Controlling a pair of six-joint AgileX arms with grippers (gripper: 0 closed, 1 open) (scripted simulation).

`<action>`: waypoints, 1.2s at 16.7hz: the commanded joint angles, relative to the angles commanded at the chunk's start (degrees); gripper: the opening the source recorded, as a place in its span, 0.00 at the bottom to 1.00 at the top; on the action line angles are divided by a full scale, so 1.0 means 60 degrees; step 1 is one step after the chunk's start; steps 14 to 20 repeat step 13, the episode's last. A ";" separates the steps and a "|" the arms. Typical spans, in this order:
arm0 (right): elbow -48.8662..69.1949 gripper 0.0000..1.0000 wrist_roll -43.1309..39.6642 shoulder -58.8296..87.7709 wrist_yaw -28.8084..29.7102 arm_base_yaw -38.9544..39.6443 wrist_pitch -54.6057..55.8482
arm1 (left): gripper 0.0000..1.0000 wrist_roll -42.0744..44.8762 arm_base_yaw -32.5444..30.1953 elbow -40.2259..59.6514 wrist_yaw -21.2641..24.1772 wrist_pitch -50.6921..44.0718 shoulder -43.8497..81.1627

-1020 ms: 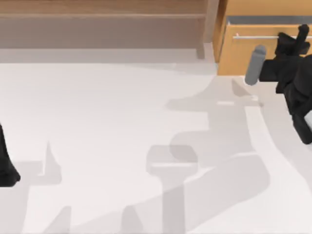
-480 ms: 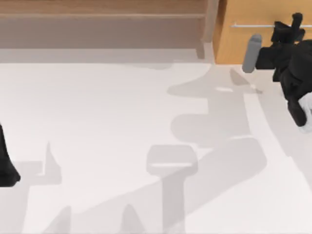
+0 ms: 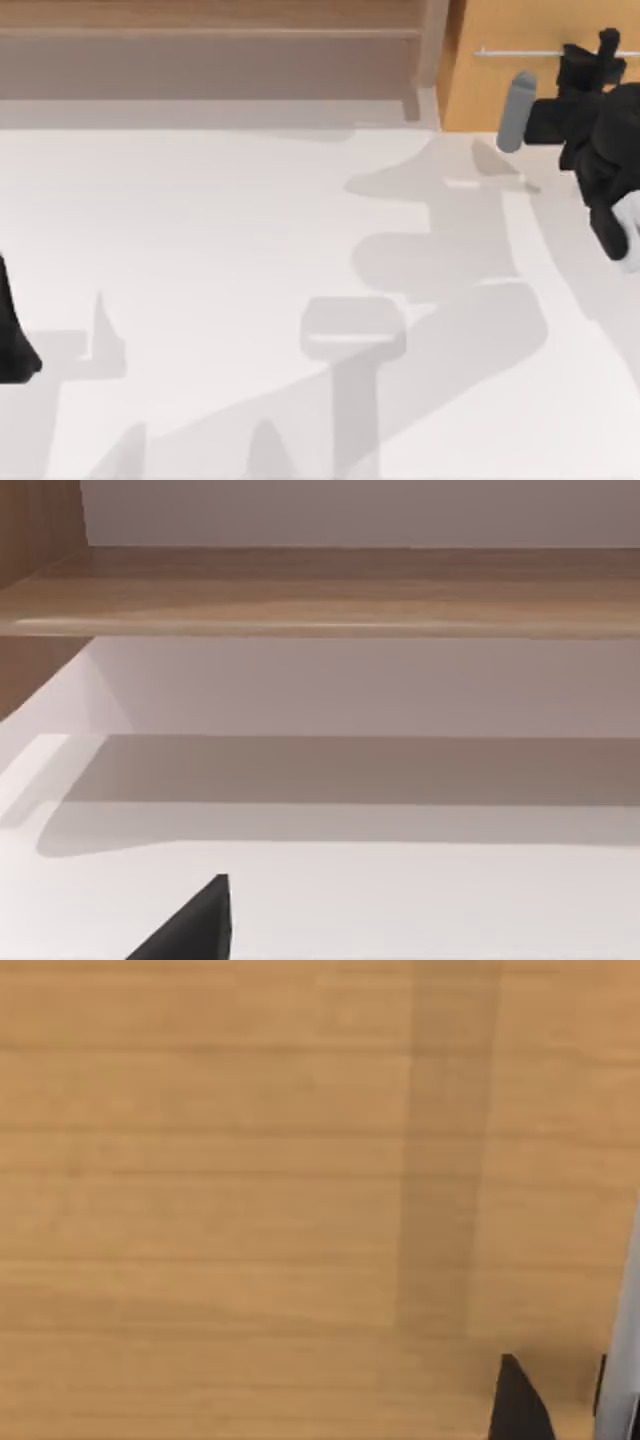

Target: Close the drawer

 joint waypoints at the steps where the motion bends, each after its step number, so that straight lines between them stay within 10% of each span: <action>1: 0.0000 0.53 0.0000 0.0000 0.0000 0.0000 0.0000 | 1.00 0.0000 0.0000 0.0000 0.0000 0.0000 0.0000; 7: 0.0000 0.98 0.0000 0.0000 0.0000 0.0000 0.0000 | 1.00 0.0000 0.0000 0.0000 0.0000 0.0000 0.0000; 20: 0.0000 1.00 0.0000 0.0000 0.0000 0.0000 0.0000 | 1.00 0.0000 0.0000 0.0000 0.0000 0.0000 0.0000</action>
